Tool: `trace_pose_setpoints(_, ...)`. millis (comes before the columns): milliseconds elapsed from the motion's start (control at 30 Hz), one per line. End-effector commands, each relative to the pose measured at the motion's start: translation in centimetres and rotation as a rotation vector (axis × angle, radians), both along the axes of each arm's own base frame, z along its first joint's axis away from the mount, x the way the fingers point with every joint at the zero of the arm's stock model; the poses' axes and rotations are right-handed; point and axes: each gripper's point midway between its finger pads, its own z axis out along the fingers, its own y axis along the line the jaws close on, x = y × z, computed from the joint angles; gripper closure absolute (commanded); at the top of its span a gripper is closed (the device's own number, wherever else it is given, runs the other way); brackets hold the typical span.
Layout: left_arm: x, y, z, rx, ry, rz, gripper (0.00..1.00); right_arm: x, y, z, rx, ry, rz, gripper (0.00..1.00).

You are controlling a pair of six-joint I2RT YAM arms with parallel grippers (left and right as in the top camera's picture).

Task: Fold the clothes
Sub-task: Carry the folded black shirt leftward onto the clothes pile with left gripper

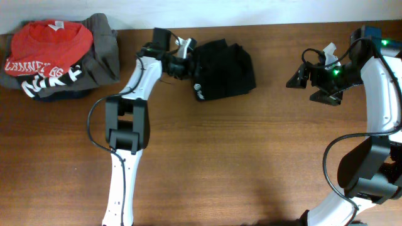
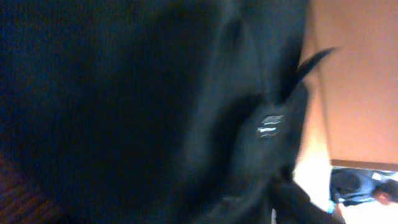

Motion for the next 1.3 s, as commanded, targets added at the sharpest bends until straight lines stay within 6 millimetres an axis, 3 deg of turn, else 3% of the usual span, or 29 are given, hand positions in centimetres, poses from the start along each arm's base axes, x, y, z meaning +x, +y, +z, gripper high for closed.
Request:
trace_pose_setpoints(0,-1.1,-0.8,-5.0,0.092,0.048,0.006,0.67,-0.1,-0.2,0.0,-0.009,0.001,0.005,0.01)
trace_pose_setpoints(67,-0.6,-1.1,-4.7,0.082,0.012,0.004,0.90,-0.1,-0.2,0.0,-0.008,0.002,0.005,0.01)
trace_pose_setpoints(133,0.0,-1.3,-4.4,0.074,-0.020,0.006,1.00,-0.2,-0.2,0.0,-0.008,0.004,0.005,0.01)
trace_pose_setpoints(333,1.2,-1.5,-3.8,0.060,-0.092,0.013,1.00,-0.4,-0.2,-0.1,-0.009,0.016,0.005,0.01)
trace_pose_setpoints(533,3.2,0.0,-2.7,0.087,-0.192,0.028,1.00,-1.0,-0.7,-0.5,-0.043,0.047,0.003,0.01)
trace_pose_setpoints(933,9.2,7.2,3.6,0.070,-0.357,0.161,1.00,-1.2,-0.9,-0.6,-0.059,0.056,0.003,0.01)
trace_pose_setpoints(1067,10.6,9.7,7.1,0.084,-0.449,0.179,1.00,-1.2,-0.9,-0.6,-0.059,0.056,0.003,0.01)
trace_pose_setpoints(1267,12.4,15.7,12.8,0.243,-0.587,0.269,1.00,-1.2,-0.9,-0.6,-0.059,0.056,0.002,0.01)
